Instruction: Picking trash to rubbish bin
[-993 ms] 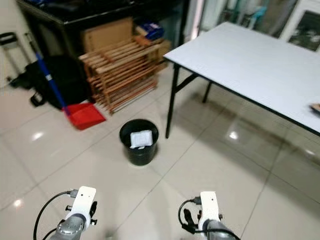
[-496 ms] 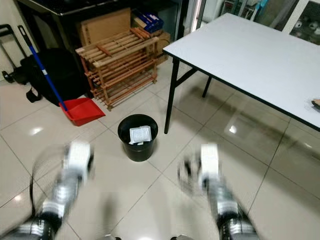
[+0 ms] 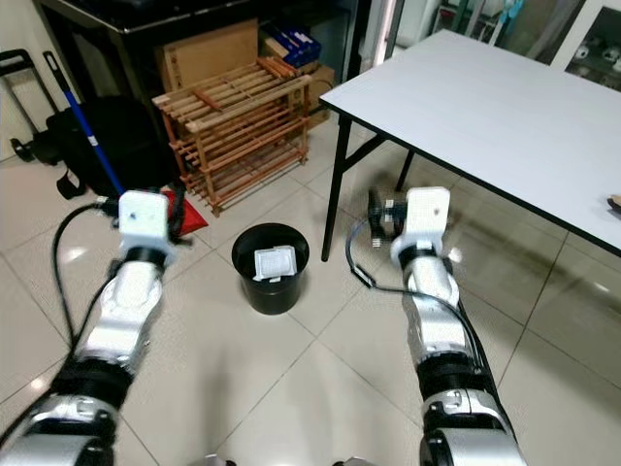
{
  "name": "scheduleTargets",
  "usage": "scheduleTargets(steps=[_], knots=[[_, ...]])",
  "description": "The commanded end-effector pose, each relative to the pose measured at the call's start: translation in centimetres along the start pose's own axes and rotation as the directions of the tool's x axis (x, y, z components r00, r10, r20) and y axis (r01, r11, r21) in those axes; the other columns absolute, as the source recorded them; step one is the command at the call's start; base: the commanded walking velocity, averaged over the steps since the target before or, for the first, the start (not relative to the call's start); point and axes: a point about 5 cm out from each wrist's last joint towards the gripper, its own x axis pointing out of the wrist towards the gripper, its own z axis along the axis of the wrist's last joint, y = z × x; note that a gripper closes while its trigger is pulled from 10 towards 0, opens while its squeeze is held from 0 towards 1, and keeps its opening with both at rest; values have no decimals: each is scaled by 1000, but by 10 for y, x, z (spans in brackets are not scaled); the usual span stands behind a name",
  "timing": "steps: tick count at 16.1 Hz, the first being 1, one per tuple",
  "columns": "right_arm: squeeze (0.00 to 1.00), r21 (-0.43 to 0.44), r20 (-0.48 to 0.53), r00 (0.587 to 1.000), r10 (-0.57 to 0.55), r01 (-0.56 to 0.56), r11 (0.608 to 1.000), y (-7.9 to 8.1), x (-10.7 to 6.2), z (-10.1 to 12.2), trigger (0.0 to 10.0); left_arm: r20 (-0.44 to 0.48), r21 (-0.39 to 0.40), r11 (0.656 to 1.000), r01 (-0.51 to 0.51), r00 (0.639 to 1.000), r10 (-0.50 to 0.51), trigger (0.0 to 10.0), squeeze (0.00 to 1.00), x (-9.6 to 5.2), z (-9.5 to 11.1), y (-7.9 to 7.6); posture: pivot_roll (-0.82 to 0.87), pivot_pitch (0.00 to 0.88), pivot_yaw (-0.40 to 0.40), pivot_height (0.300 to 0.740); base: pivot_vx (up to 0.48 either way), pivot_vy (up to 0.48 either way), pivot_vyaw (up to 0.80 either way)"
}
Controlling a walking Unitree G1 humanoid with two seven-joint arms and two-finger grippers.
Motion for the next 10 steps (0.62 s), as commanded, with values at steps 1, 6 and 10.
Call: scheduleTargets(steps=[1,6,10], knots=[[0,-3,-2,1000,-19,19,1000,0,-3,1,10000,-30,3,999,36,999,-36,10000,0,-6,-5,-10,-18,17,-48,740,0,0,0],[0,2,-43,999,-19,19,1000,6,-11,-3,10000,-26,-17,996,85,996,-85,10000,0,-8,1,-31,-37,0,-55,740,0,0,-480],[0,0,-37,998,-47,47,999,0,-9,4,10000,-17,-27,996,88,996,-88,10000,0,-4,8,-34,-29,0,-63,740,0,0,0]])
